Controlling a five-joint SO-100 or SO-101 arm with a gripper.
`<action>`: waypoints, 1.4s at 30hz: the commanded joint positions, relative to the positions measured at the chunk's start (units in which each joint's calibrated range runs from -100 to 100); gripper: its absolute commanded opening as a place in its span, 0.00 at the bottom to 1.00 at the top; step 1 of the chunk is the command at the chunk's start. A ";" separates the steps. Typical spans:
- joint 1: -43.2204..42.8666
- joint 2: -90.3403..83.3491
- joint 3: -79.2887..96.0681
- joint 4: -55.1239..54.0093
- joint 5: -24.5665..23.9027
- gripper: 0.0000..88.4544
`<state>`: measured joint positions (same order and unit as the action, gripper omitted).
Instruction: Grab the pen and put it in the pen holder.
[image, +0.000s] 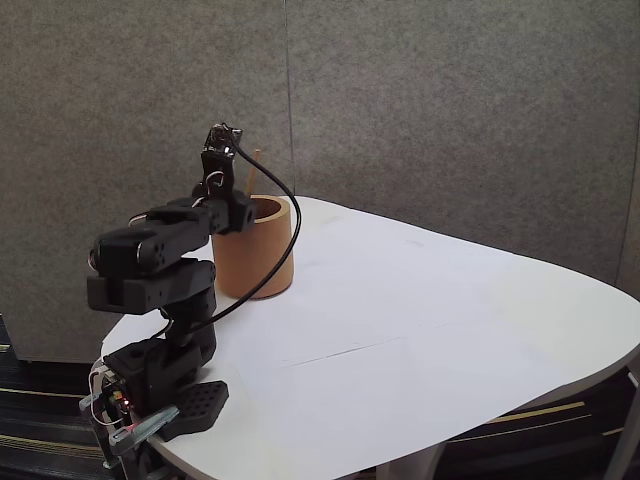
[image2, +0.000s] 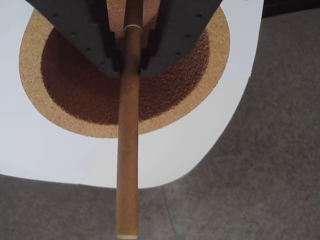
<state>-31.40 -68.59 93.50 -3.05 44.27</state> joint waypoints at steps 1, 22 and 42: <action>0.21 -0.59 -0.27 2.03 0.19 0.01; 0.14 -0.59 -2.89 1.44 1.24 0.28; 13.10 -0.43 -27.62 4.07 -7.18 0.28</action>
<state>-23.83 -68.59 71.93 -0.59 42.52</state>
